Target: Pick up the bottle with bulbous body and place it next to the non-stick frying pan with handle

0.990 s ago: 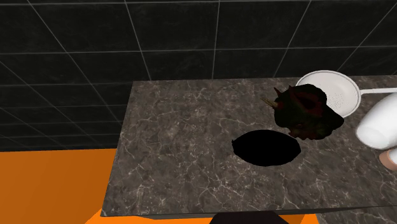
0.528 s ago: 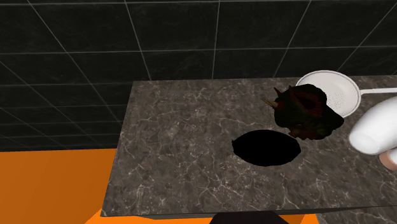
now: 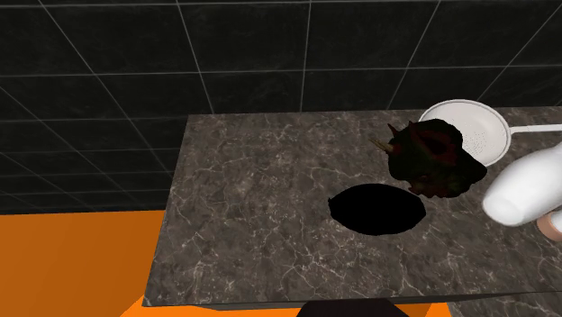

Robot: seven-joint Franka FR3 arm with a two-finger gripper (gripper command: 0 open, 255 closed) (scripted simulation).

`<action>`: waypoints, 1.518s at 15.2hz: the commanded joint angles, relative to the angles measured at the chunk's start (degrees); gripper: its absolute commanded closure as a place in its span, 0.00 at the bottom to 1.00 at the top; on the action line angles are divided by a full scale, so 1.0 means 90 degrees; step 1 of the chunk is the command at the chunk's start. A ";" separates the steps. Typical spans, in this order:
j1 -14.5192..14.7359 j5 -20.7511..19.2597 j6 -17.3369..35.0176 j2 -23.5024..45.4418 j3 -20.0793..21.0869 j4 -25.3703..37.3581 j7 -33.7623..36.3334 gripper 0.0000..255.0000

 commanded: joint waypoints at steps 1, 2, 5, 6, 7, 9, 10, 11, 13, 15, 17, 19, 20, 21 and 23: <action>-0.0019 0.0066 0.0161 0.0061 0.0004 -0.0130 -0.0058 1.00; -0.0025 0.0091 0.0241 0.0083 0.0008 -0.0201 -0.0080 1.00; -0.0046 0.0181 0.0476 0.0164 0.0021 -0.0403 -0.0158 1.00; -0.0056 0.0216 0.0553 0.0196 0.0027 -0.0467 -0.0187 1.00; -0.0066 0.0253 0.0629 0.0229 0.0034 -0.0529 -0.0218 1.00; -0.0091 0.0335 0.0779 0.0303 0.0051 -0.0650 -0.0284 1.00; -0.0105 0.0380 0.0853 0.0343 0.0060 -0.0707 -0.0320 1.00; -0.0120 0.0427 0.0926 0.0385 0.0072 -0.0763 -0.0357 1.00; -0.0146 0.0502 0.1036 0.0452 0.0091 -0.0846 -0.0416 1.00; -0.0146 0.0502 0.1036 0.0452 0.0092 -0.0846 -0.0416 1.00; -0.0146 0.0502 0.1036 0.0452 0.0092 -0.0846 -0.0416 1.00; -0.0146 0.0502 0.1036 0.0452 0.0092 -0.0846 -0.0416 1.00; -0.0146 0.0502 0.1036 0.0452 0.0092 -0.0846 -0.0416 1.00; -0.0146 0.0501 0.1036 0.0452 0.0092 -0.0846 -0.0416 0.00; -0.0146 0.0502 0.1035 0.0452 0.0092 -0.0845 -0.0416 0.00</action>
